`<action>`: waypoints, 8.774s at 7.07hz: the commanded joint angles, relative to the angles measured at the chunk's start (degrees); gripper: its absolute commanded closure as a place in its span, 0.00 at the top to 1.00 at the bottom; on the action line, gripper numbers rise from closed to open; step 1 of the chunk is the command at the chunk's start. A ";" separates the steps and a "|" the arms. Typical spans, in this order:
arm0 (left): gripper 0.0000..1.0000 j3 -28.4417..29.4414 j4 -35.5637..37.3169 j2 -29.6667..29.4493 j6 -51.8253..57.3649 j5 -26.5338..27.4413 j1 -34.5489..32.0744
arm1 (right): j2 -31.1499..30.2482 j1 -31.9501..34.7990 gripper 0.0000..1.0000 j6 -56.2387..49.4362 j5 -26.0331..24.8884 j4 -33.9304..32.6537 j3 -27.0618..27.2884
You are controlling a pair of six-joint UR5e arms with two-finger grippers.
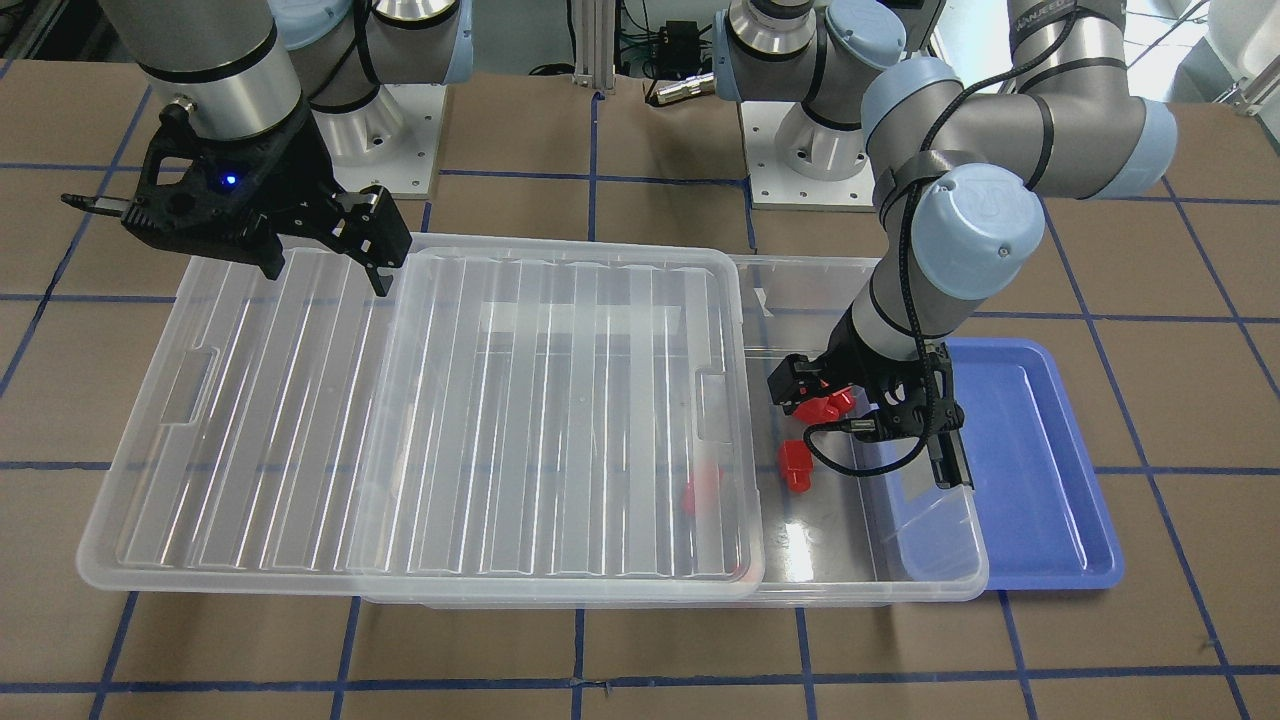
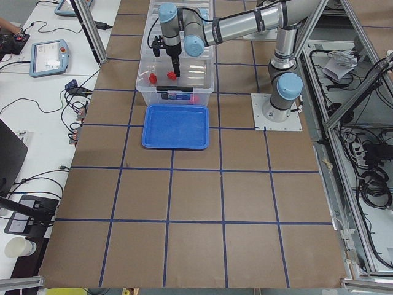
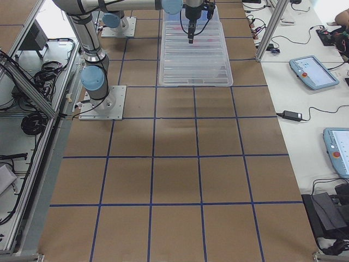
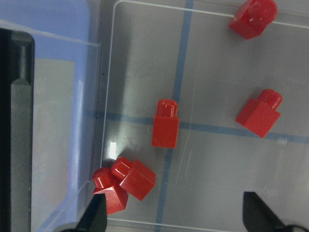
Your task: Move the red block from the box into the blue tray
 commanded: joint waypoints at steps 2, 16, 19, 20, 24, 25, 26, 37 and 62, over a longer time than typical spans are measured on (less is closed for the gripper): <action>1.00 -5.86 13.36 -3.36 -0.43 -0.06 -0.03 | -0.16 -0.06 1.00 -0.06 0.00 0.08 0.15; 0.14 -2.23 12.98 -6.90 -0.25 0.29 -0.29 | -0.43 0.20 1.00 0.02 -0.09 0.16 0.33; 0.15 14.28 -11.32 -1.55 -0.43 0.73 -0.56 | -0.25 -0.93 1.00 -0.33 -0.26 0.16 0.51; 0.15 18.08 -14.52 -0.83 0.44 -0.14 0.40 | -0.16 -4.68 1.00 -3.72 -0.26 -0.10 0.68; 0.12 10.85 -14.06 -2.31 36.05 -3.91 23.03 | 0.01 -23.30 1.00 -21.88 -0.35 4.28 0.94; 0.10 8.13 -10.11 -3.36 36.83 -4.27 24.47 | 0.54 -27.09 1.00 -29.00 -1.66 3.77 1.64; 0.09 4.10 -3.19 -4.16 38.31 -3.93 25.01 | 1.32 -28.08 1.00 -35.24 -2.28 2.20 3.39; 1.00 23.23 -23.60 5.05 12.48 1.79 0.02 | 8.28 -16.69 1.00 -29.97 -2.46 -10.56 10.00; 1.00 11.70 -19.74 12.63 10.21 0.82 0.06 | 1.42 -0.94 1.00 -8.68 -2.72 3.85 -4.15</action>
